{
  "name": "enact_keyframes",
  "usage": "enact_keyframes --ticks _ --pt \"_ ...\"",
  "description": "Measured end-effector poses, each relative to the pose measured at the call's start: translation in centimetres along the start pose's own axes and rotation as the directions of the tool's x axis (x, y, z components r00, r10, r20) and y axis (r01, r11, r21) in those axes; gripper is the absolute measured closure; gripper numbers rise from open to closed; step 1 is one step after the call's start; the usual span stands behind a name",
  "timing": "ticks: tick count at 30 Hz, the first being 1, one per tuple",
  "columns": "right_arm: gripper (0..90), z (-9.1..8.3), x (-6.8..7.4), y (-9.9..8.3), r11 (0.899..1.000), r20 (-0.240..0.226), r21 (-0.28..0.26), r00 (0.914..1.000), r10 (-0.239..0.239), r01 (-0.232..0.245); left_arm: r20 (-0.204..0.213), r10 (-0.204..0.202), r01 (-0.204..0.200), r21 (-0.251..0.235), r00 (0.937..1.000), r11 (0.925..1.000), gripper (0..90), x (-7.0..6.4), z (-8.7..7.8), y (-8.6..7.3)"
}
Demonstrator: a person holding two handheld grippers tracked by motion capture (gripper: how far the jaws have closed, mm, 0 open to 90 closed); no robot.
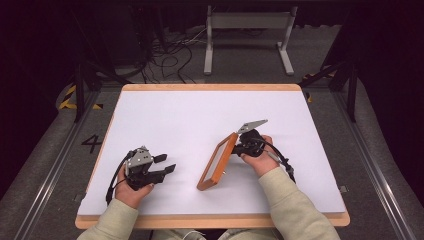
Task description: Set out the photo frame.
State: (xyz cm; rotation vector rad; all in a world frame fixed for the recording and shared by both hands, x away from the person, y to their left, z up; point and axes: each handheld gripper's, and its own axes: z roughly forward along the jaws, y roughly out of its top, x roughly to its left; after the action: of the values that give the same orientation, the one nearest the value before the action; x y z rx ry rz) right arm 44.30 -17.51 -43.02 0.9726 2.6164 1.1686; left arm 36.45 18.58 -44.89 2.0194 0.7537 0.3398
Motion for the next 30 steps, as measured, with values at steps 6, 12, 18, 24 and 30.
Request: enact_keyframes --ticks 6,12,18,24,30 --pt "90.0 1.0 0.1 0.6 1.000 -0.021 -0.017 0.9997 0.009 -0.010 0.007 0.004 -0.004 0.007 1.0000 1.0000 47.7 -0.1 0.2 0.0" --pt "90.0 1.7 0.5 1.4 1.000 -0.037 -0.004 0.9993 -0.009 0.009 0.005 0.002 -0.002 0.008 1.0000 1.0000 47.7 -0.1 0.2 0.0" --pt "90.0 2.3 1.1 2.0 0.999 -0.064 -0.009 0.9973 -0.037 0.037 0.005 0.006 -0.006 0.009 1.0000 0.9999 47.7 0.0 0.2 0.0" --pt "90.0 2.0 0.9 2.0 0.999 -0.056 -0.012 0.9979 -0.034 0.033 0.004 0.003 -0.004 0.004 1.0000 1.0000 47.6 0.1 0.2 0.1" --pt "82.5 0.4 0.7 2.0 0.999 0.012 0.046 0.9999 -0.005 0.004 -0.001 -0.015 0.015 -0.004 0.9999 0.9999 47.1 0.4 0.0 0.1"
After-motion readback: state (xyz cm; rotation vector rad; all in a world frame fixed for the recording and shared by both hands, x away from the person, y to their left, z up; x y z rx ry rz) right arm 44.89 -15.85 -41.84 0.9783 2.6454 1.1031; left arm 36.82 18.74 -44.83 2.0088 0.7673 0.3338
